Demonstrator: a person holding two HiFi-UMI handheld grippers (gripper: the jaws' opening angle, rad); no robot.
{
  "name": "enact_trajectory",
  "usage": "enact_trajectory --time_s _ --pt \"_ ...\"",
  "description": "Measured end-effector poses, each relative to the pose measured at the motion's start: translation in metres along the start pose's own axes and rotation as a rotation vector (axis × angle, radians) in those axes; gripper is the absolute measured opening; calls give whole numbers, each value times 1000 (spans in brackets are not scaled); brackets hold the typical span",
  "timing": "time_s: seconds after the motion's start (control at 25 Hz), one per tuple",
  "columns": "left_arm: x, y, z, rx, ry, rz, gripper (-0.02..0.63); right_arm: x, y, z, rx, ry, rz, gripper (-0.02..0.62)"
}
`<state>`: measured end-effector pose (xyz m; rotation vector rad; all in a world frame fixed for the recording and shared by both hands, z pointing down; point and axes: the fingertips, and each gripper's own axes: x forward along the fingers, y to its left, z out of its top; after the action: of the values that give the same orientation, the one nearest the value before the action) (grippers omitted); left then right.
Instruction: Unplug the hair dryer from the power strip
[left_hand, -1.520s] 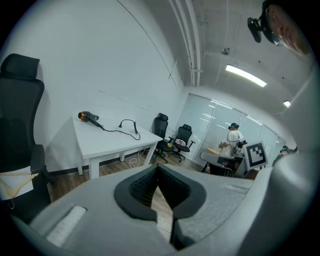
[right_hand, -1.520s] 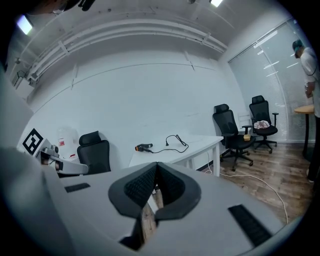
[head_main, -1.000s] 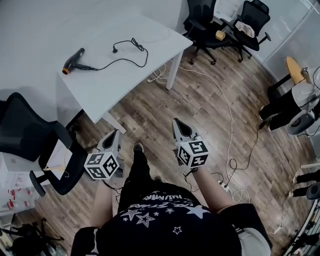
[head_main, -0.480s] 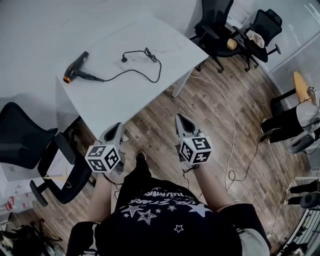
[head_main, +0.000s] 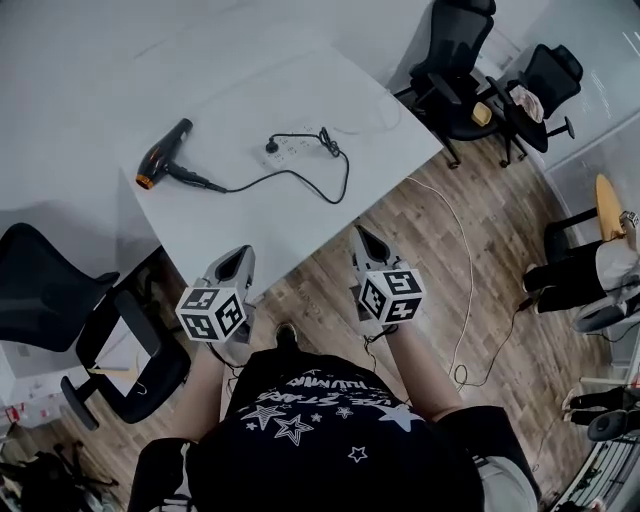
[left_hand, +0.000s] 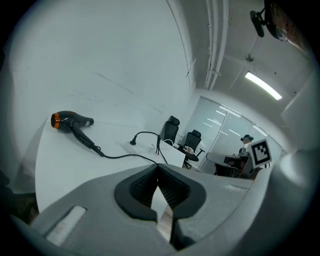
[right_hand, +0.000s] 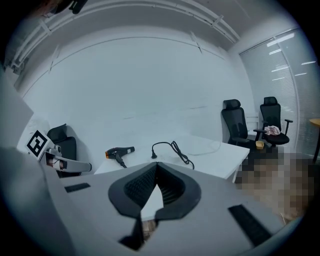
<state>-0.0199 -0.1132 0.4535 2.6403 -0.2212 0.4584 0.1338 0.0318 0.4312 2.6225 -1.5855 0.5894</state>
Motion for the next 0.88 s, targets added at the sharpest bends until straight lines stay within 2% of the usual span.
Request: enact_trajectory --time_s 0.24,0.56,0.72,0.88 --pt "25 24 20 -8 5 -10 8 43 0 24 -25 -7 6 9" --pt "63 32 26 -28 25 3 8 84 -19 36 -59 14 40 9" --pt "82 42 37 -41 11 58 8 125 -39 45 -73 36 92 9" --pt "97 53 51 -78 -17 139 8 164 -59 72 -119 30 161 9"
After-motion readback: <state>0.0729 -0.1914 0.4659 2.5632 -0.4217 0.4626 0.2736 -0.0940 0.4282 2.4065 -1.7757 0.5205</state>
